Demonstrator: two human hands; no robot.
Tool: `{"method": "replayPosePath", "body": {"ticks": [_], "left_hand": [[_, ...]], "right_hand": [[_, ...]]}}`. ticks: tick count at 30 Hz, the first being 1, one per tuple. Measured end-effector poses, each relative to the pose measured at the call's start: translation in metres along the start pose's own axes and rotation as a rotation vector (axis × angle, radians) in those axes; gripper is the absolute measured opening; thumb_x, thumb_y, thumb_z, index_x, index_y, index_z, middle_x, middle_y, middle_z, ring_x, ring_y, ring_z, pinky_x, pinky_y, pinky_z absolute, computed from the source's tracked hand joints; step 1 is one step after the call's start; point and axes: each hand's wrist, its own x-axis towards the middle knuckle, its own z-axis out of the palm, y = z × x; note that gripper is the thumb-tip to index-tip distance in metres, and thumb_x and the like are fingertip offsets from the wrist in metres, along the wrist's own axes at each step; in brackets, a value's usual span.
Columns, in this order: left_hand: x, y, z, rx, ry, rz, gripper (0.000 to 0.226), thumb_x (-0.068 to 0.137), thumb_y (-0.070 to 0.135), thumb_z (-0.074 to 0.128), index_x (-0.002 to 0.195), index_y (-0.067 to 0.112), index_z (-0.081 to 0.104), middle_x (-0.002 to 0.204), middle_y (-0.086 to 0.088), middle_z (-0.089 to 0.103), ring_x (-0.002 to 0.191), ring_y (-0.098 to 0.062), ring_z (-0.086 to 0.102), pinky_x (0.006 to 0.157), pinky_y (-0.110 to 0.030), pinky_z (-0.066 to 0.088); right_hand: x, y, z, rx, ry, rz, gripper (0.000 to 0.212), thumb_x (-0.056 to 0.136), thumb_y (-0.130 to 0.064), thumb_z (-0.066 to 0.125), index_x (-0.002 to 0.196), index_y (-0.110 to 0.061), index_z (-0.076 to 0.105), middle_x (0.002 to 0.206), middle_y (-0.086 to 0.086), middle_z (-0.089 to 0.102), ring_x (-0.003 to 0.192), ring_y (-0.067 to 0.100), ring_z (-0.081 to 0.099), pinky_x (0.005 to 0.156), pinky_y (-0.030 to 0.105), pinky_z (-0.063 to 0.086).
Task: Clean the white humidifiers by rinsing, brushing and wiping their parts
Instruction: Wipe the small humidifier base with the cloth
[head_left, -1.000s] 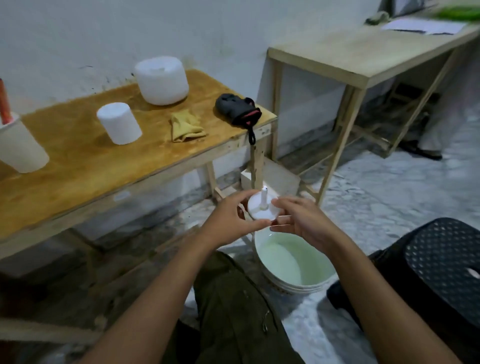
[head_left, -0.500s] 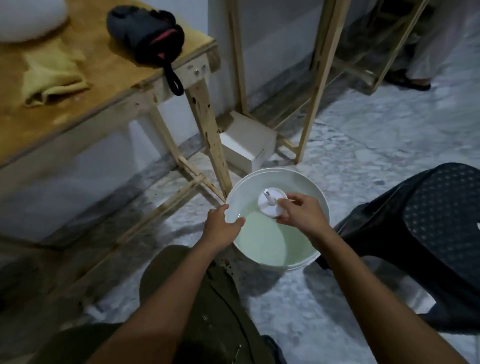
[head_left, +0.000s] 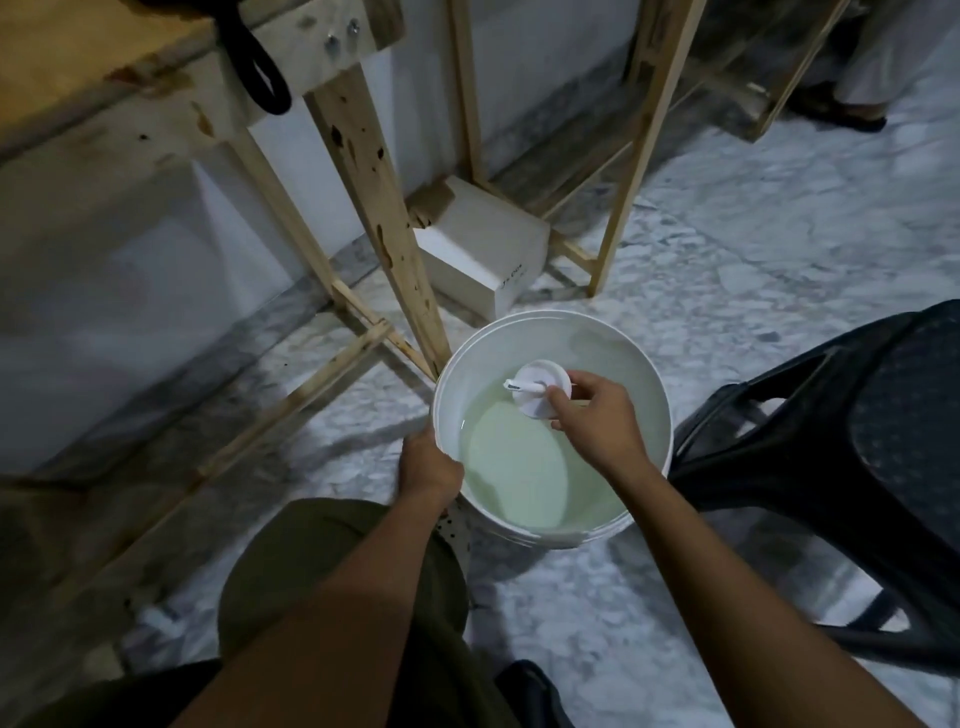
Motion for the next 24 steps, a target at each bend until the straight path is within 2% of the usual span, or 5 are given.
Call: {"method": "replayPosePath", "body": {"ticks": [4, 8, 14, 20, 24], "left_hand": [[-0.002, 0.000, -0.001, -0.015, 0.023, 0.021, 0.028, 0.084, 0.001, 0.057, 0.107, 0.010, 0.069, 0.105, -0.013, 0.067, 0.094, -0.029, 0.060, 0.074, -0.032, 0.047], [-0.004, -0.001, -0.003, -0.011, 0.011, 0.030, 0.030, 0.084, -0.003, 0.054, 0.108, 0.006, 0.069, 0.101, -0.015, 0.068, 0.092, -0.031, 0.061, 0.072, -0.030, 0.045], [-0.004, -0.002, -0.004, -0.041, 0.008, 0.000, 0.032, 0.085, -0.007, 0.054, 0.110, 0.005, 0.069, 0.105, -0.015, 0.070, 0.096, -0.030, 0.062, 0.074, -0.027, 0.046], [0.000, -0.004, -0.003, -0.060, 0.002, -0.022, 0.047, 0.087, -0.005, 0.054, 0.130, 0.011, 0.062, 0.116, -0.011, 0.068, 0.102, -0.026, 0.063, 0.083, -0.027, 0.050], [0.000, -0.005, -0.002, -0.074, 0.006, -0.018, 0.049, 0.088, -0.005, 0.053, 0.133, 0.011, 0.061, 0.119, -0.011, 0.068, 0.107, -0.028, 0.063, 0.087, -0.026, 0.048]], "right_hand": [[0.002, 0.000, 0.001, -0.161, 0.046, -0.080, 0.025, 0.091, -0.025, 0.064, 0.115, -0.023, 0.069, 0.089, -0.011, 0.069, 0.079, 0.010, 0.068, 0.066, 0.015, 0.051], [0.007, 0.004, 0.003, -0.391, 0.071, -0.298, 0.028, 0.092, -0.024, 0.064, 0.119, -0.019, 0.065, 0.102, 0.000, 0.067, 0.087, 0.017, 0.062, 0.078, 0.034, 0.054], [0.008, 0.009, 0.003, -0.531, 0.087, -0.429, 0.035, 0.088, -0.013, 0.067, 0.123, -0.015, 0.062, 0.114, 0.005, 0.063, 0.098, 0.025, 0.060, 0.076, 0.035, 0.047], [0.011, 0.014, 0.001, -0.567, 0.132, -0.566, 0.037, 0.082, -0.008, 0.072, 0.118, -0.013, 0.063, 0.112, 0.005, 0.063, 0.092, 0.027, 0.062, 0.064, 0.034, 0.049], [0.014, 0.018, 0.000, -0.570, 0.159, -0.595, 0.038, 0.080, -0.006, 0.072, 0.116, -0.012, 0.063, 0.109, 0.006, 0.063, 0.090, 0.027, 0.062, 0.062, 0.032, 0.047]]}}
